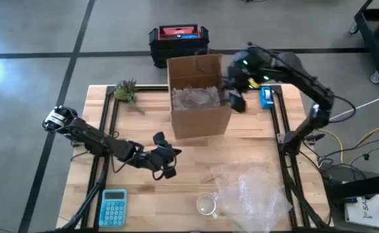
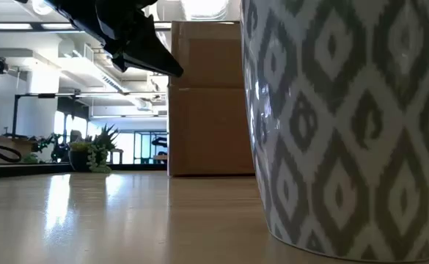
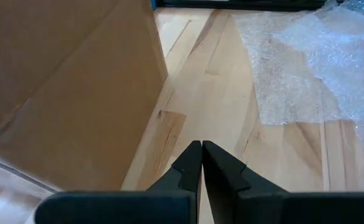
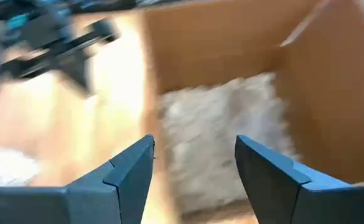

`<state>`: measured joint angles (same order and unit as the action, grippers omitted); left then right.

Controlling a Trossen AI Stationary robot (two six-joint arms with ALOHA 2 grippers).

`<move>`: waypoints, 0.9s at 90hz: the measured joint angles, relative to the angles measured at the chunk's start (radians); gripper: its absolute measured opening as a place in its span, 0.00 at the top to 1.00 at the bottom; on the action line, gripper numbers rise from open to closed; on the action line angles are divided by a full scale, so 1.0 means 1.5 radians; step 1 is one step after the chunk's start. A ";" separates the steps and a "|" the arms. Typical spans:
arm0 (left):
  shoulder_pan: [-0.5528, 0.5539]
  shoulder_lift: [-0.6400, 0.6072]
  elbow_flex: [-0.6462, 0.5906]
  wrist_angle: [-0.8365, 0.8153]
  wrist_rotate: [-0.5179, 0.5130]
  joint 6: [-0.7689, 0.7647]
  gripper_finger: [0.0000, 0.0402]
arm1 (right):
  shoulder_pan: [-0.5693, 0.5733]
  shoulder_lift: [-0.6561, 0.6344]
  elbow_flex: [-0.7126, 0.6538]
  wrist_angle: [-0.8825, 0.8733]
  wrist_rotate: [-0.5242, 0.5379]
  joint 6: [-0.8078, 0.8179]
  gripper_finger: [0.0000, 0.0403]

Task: Wrap mug
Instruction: Wrap the gray mug with the bubble wrap

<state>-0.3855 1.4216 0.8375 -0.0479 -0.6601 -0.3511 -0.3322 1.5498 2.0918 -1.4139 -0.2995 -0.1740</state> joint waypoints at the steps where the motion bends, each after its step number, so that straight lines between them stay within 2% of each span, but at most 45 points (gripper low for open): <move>1: 0.000 0.000 0.000 0.000 0.000 0.000 1.00 | 0.005 -0.005 -0.004 -0.007 -0.003 0.003 0.51; 17: 0.000 0.000 0.000 0.000 0.000 0.001 1.00 | 0.124 -0.088 -0.129 -0.051 -0.011 0.082 0.53; 35: 0.000 0.000 0.000 0.000 0.000 -0.006 1.00 | 0.307 -0.168 -0.339 -0.039 -0.005 0.264 0.56; 56: 0.000 0.000 0.000 0.001 0.000 -0.004 1.00 | 0.516 -0.210 -0.592 0.106 0.164 0.455 0.59; 72: 0.003 0.000 0.000 0.002 -0.001 0.015 1.00 | 0.573 -0.186 -0.718 0.285 0.165 0.507 0.61; 81: 0.006 0.000 0.000 0.008 -0.004 0.027 1.00 | 0.575 -0.156 -0.755 0.332 0.167 0.506 0.62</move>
<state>-0.3764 1.4216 0.8375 -0.0357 -0.6657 -0.3110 0.5300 1.3159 0.9600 -0.9165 -0.0483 0.5849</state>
